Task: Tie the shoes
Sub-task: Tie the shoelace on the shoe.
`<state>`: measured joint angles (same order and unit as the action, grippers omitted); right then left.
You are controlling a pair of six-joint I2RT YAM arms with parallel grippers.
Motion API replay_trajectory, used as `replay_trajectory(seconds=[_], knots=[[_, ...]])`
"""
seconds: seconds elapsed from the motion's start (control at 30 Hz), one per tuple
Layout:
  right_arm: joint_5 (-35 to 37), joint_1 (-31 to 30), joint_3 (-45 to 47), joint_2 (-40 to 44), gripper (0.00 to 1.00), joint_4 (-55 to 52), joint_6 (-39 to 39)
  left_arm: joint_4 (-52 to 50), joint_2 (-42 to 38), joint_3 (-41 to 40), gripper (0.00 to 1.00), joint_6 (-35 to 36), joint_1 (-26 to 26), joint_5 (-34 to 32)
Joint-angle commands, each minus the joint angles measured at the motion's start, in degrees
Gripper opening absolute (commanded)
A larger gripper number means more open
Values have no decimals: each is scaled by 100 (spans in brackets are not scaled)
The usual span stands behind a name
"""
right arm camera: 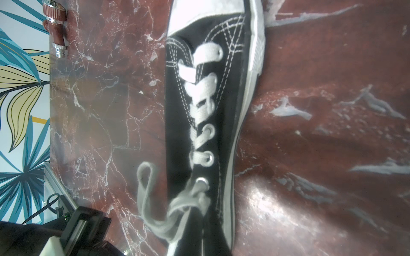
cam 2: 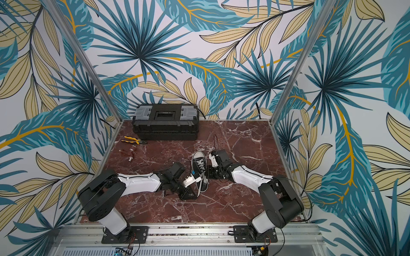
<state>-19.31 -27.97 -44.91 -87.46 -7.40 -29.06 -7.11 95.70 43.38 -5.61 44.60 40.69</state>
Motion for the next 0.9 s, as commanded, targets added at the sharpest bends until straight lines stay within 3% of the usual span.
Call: replay_trajectory(seconds=[0.0, 0.2, 0.47, 0.63, 0.87], knots=[[101, -18, -35, -44, 0, -138, 114, 21, 4, -49, 23, 10, 23, -182], [128, -17, -22, 78, 0, -288, 214, 189, -296, -112, 43, -178, -154, -245], [33, -18, -11, 62, 0, -202, 226, 1159, -482, -285, 53, -1404, -1052, -400], [-3, -23, -61, 14, 0, -192, 244, 1298, -6, 247, 54, -1849, -1058, -702], [-29, -24, -57, 27, 0, -215, 274, 1041, 486, 971, 49, -1683, -1057, -747]])
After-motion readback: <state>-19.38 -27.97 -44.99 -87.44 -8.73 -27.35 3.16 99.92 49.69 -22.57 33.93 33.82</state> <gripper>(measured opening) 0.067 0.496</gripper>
